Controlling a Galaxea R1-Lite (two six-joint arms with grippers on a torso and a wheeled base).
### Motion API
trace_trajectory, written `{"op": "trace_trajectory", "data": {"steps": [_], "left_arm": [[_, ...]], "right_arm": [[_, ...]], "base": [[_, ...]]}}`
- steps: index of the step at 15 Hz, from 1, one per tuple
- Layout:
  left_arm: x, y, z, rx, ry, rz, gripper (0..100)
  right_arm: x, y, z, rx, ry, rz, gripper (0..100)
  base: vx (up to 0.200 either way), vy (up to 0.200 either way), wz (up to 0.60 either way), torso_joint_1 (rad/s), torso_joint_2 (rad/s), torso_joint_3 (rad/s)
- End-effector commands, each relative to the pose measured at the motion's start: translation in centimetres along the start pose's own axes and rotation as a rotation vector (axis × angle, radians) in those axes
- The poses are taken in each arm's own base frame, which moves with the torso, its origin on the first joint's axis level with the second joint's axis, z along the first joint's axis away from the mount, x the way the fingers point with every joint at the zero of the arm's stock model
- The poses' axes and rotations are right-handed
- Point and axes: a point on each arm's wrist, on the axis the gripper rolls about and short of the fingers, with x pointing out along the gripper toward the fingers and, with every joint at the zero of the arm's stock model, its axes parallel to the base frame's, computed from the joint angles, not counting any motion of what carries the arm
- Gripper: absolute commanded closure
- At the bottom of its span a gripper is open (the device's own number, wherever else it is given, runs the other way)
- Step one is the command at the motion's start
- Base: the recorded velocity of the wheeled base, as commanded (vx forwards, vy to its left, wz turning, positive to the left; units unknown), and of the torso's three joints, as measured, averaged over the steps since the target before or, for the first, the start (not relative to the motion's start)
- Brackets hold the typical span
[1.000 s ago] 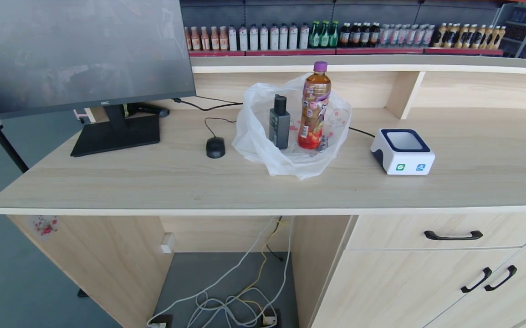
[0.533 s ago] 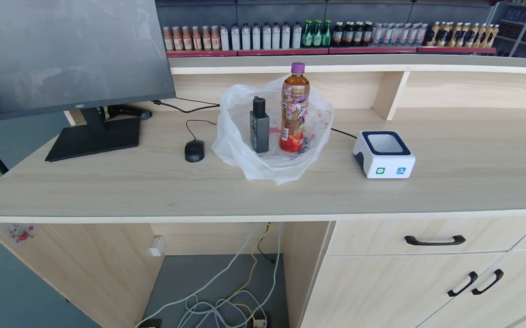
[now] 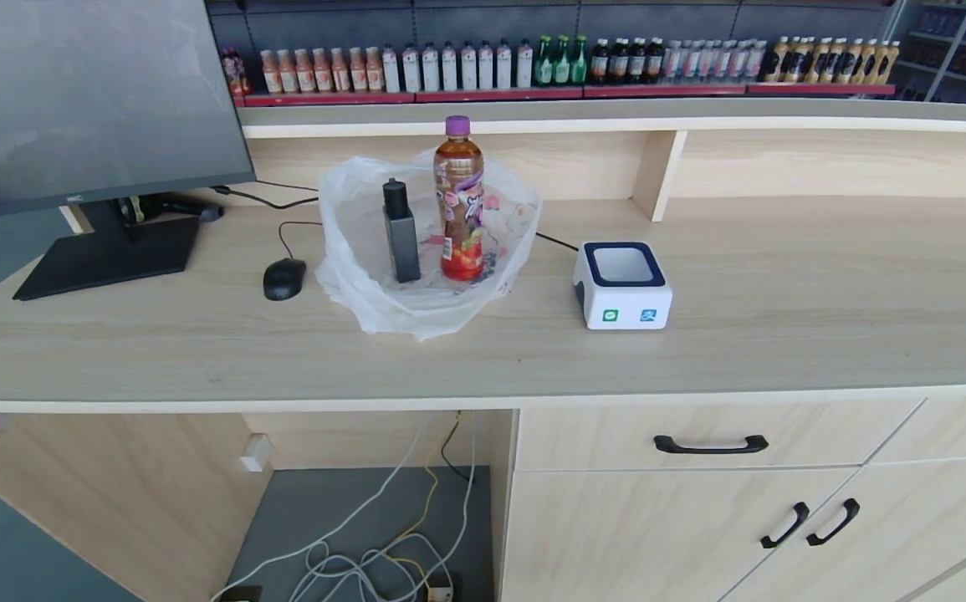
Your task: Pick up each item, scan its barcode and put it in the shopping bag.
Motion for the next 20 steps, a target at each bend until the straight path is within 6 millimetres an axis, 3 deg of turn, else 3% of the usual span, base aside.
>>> {"op": "trace_trajectory", "data": {"steps": [1, 8, 20], "left_arm": [[0.0, 0.0, 0.0, 0.0, 0.0, 0.0, 0], [0.0, 0.0, 0.0, -0.003, 0.0, 0.0, 0], [0.0, 0.0, 0.0, 0.007, 0.0, 0.0, 0]], "right_arm": [[0.01, 0.0, 0.01, -0.001, 0.0, -0.001, 0], [0.01, 0.0, -0.01, -0.001, 0.002, 0.001, 0], [0.01, 0.0, -0.01, -0.001, 0.002, 0.001, 0]], "base": [[0.0, -0.2, 0.0, 0.012, 0.0, 0.007], [0.0, -0.2, 0.0, 0.003, 0.01, 0.002], [0.0, 0.0, 0.0, 0.0, 0.0, 0.0]]}}
